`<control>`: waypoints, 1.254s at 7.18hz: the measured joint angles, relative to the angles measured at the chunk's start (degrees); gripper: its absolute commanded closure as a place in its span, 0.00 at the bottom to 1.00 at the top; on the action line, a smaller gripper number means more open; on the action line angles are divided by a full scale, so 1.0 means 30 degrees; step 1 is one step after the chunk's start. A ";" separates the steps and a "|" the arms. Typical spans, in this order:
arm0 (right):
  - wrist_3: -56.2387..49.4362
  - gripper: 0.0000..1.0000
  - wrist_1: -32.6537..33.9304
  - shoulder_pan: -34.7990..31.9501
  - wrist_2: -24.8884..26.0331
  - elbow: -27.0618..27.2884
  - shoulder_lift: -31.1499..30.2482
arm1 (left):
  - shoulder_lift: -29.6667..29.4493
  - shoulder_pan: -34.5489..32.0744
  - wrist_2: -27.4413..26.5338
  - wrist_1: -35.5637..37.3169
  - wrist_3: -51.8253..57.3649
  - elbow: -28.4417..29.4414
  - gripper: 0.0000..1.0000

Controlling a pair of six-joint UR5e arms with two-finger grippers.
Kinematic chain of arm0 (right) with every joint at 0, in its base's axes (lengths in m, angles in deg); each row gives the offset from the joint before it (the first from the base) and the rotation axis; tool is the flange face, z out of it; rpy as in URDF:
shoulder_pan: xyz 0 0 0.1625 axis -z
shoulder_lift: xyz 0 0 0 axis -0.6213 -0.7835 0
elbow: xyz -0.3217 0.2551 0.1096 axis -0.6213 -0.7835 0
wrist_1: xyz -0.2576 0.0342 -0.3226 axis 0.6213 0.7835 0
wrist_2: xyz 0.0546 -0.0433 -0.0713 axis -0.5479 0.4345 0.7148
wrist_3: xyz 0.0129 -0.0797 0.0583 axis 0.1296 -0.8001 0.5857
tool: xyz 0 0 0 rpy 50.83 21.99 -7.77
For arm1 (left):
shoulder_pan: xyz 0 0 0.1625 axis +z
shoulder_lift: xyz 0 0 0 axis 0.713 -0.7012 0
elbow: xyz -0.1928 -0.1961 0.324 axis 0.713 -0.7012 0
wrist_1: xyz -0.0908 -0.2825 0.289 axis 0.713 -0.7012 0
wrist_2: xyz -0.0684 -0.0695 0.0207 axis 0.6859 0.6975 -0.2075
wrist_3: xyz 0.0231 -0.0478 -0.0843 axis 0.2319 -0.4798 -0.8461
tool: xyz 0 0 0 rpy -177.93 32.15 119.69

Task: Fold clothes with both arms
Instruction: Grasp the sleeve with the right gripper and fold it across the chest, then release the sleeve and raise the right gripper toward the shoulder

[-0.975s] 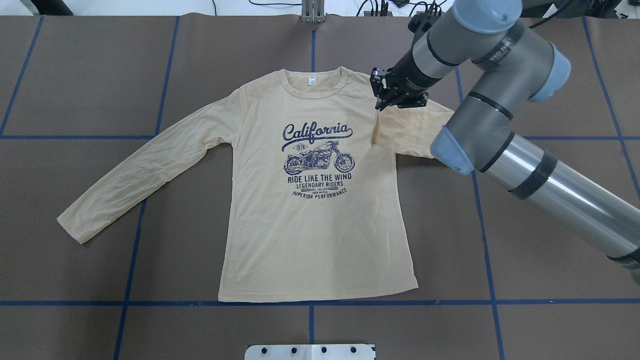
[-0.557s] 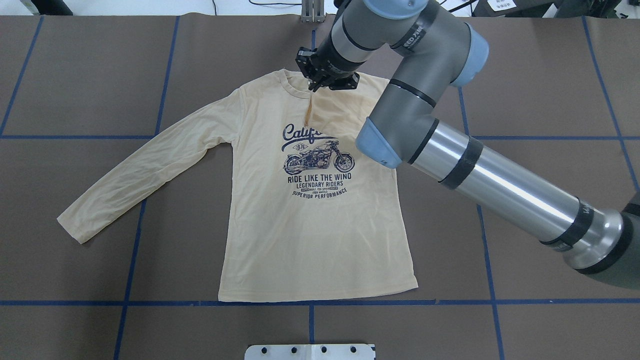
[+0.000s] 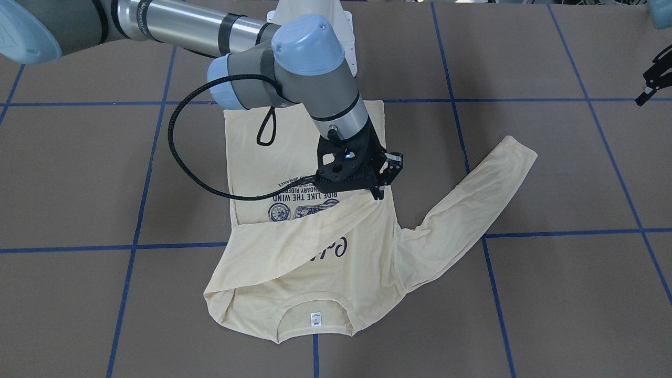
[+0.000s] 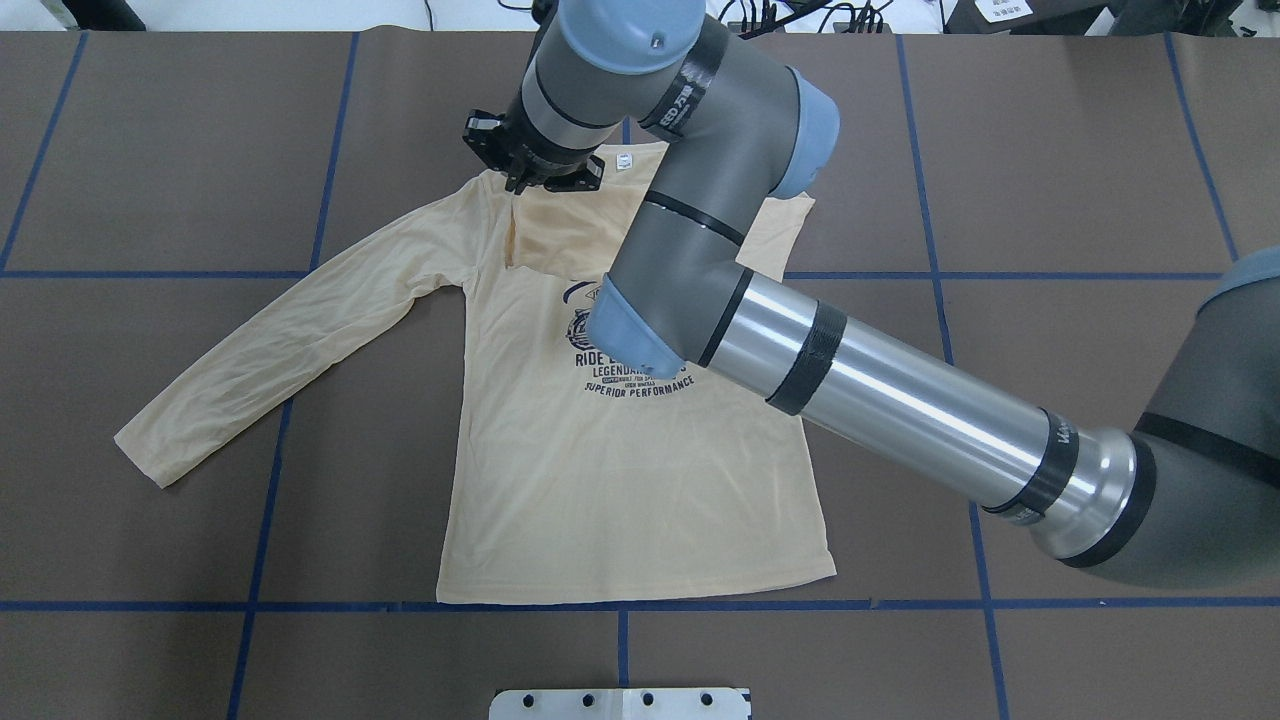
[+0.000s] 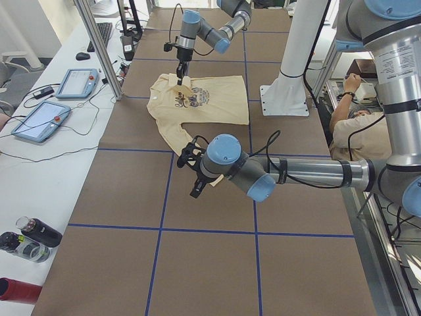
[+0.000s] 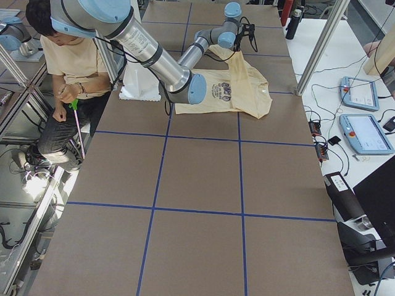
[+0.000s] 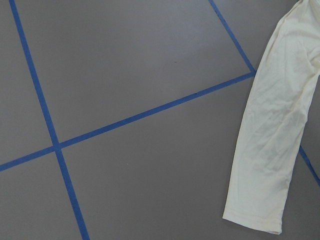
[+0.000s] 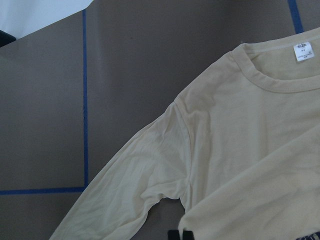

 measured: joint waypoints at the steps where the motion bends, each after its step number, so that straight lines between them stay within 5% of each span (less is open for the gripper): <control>1: -0.0504 1.00 -0.0033 0.0386 0.0313 -0.0257 0.0179 | 0.0002 0.0000 0.0006 -0.0008 -0.0003 0.0004 0.00; 2: -0.0839 0.98 -0.0295 0.0665 0.0524 -0.0696 0.0314 | 0.0003 0.0000 0.0012 -0.0020 -0.0015 0.0000 0.00; 4: -0.1036 0.02 -0.1273 0.1069 0.1267 -0.2158 0.0797 | 0.0003 0.0000 0.0008 -0.0028 -0.0039 -0.0008 0.00; 9: 0.0058 0.01 -0.1631 0.1093 0.1796 -0.3653 0.2184 | -0.0275 0.1507 -0.0012 -0.0491 -0.3739 0.0483 0.00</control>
